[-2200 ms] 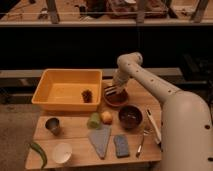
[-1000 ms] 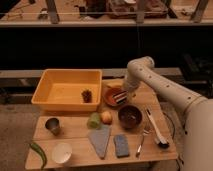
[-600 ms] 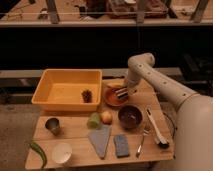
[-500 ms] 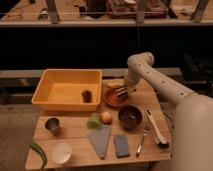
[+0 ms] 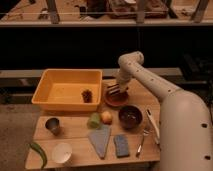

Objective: Wipe red bowl with eraser

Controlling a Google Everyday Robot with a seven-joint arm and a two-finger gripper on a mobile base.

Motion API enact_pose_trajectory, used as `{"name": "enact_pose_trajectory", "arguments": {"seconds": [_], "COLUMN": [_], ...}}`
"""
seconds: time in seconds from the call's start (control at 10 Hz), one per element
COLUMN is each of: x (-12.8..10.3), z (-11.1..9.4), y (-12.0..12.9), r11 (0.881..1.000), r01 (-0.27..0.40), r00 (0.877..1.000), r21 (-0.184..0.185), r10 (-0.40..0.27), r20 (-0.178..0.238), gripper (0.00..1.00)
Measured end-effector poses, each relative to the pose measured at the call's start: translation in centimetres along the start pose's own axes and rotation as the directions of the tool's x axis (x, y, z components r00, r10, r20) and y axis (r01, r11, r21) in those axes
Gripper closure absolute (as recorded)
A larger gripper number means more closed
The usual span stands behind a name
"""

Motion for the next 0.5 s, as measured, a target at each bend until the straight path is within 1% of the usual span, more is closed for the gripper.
{"name": "enact_pose_trajectory", "arguments": {"seconds": [0.2, 0.3, 0.5], "x": [-2.1, -2.8, -3.6], "z": [0.0, -0.2, -0.8], "y": [-0.1, 0.2, 1.7], "r11": [0.999, 0.999, 0.997], "r01": [0.033, 0.05, 0.083], "r00": [0.999, 0.998, 0.994], "r21": [0.008, 0.009, 0.006], "r10": [-0.033, -0.05, -0.083], "r20": [0.033, 0.045, 0.066], "gripper": [0.86, 0.86, 0.86]}}
